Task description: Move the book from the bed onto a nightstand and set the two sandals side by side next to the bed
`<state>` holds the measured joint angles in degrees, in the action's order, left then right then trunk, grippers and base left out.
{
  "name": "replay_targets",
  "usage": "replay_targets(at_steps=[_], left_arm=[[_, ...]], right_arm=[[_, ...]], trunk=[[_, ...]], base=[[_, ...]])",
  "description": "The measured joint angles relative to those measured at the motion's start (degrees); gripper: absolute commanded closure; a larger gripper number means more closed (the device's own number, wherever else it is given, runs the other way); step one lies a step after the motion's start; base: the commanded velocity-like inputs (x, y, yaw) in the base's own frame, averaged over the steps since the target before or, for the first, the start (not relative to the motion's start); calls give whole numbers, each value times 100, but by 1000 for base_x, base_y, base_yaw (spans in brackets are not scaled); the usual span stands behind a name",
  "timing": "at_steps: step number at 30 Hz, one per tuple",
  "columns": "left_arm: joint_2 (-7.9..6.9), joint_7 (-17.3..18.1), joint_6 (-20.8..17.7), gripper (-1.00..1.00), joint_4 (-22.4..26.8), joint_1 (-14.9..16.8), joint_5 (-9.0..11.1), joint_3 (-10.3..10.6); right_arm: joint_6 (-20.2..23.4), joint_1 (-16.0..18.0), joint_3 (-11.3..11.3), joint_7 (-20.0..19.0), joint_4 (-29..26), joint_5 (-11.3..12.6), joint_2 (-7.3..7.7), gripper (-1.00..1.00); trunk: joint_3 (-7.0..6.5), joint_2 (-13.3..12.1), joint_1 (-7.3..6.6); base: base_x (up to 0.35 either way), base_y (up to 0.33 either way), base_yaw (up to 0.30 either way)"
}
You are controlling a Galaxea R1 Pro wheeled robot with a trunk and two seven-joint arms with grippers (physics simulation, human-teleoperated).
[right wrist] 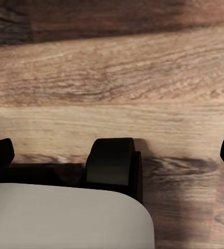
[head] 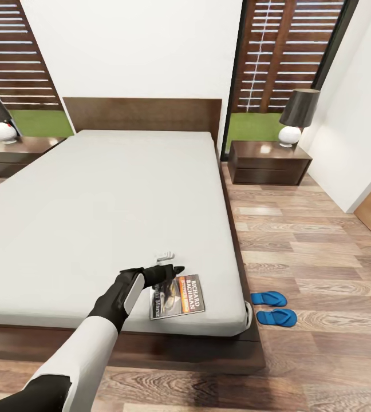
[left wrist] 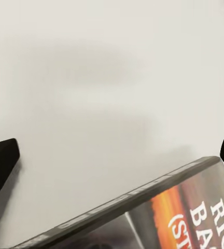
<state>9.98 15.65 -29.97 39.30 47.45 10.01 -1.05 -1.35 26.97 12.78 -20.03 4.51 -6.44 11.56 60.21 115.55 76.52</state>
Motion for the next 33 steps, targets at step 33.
replay_targets(at_steps=[33], left_arm=[[0, -4, 74, -100, -5, 0, -21, 1]], right_arm=[[0, 2, 0, -7, 0, -5, 0, -100]], trunk=[[0, 0, 1]], base=[[-63, 0, 0]])
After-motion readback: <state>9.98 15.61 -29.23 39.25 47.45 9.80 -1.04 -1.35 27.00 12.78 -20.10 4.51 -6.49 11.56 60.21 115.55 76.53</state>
